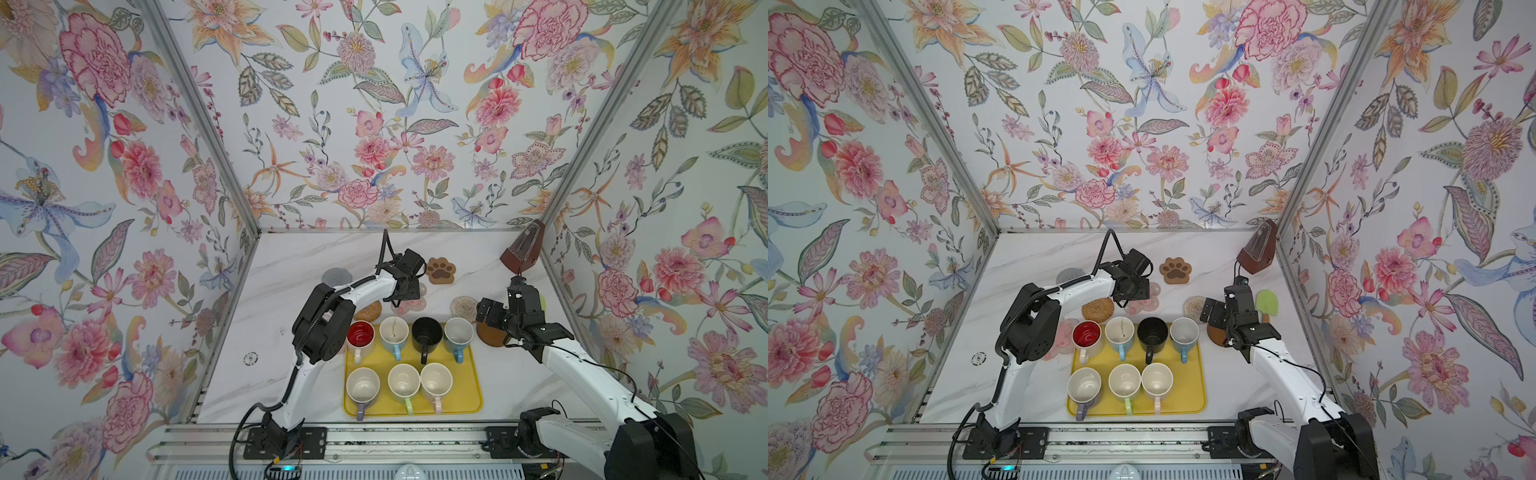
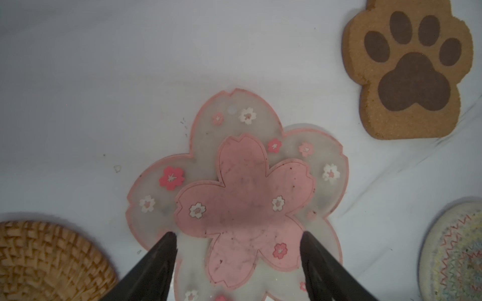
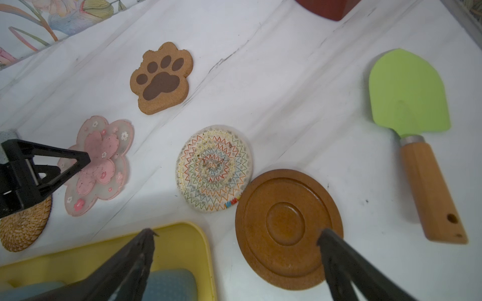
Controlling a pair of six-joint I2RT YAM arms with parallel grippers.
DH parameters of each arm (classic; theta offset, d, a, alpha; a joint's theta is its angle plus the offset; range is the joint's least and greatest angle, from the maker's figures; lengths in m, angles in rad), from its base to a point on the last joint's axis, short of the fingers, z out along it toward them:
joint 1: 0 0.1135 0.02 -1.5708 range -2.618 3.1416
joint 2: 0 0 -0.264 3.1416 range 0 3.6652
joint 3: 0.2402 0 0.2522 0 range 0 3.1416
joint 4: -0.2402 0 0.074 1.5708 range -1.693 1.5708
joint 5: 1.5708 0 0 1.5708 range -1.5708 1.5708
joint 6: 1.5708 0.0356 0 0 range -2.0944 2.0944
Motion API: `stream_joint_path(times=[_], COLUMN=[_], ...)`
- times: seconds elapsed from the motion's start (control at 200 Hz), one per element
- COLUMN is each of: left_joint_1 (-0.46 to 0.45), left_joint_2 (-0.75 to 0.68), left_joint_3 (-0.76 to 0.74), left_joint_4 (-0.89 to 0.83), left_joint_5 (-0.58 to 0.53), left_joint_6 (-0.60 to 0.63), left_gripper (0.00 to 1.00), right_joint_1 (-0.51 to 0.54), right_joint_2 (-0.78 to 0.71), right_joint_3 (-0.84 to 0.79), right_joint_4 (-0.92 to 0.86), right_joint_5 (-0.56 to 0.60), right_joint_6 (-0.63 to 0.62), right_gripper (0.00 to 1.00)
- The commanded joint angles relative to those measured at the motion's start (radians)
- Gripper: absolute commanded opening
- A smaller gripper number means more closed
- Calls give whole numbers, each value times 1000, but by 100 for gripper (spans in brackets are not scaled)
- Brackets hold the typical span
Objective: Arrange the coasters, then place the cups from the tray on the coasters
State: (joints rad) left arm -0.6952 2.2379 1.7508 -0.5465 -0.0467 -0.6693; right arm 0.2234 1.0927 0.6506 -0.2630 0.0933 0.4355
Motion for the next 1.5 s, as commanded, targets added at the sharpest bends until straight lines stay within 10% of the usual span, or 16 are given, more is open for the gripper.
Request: stream_joint_path(times=[0.0, 0.796, 1.491], left_joint_1=[-9, 70, 32], left_joint_2=[21, 224, -167], left_joint_3=[23, 222, -153], left_joint_4=[-5, -10, 121], left_joint_5=[27, 89, 43], left_joint_6=[-18, -28, -121], left_gripper=[71, 68, 70], right_joint_1=[-7, -25, -36], right_joint_2=[-16, -16, 2], right_joint_3=[-10, -12, 18], right_joint_4=[-16, -18, -32], right_joint_5=[-10, -14, -18], right_joint_6=[11, 12, -9], right_gripper=[99, 99, 99])
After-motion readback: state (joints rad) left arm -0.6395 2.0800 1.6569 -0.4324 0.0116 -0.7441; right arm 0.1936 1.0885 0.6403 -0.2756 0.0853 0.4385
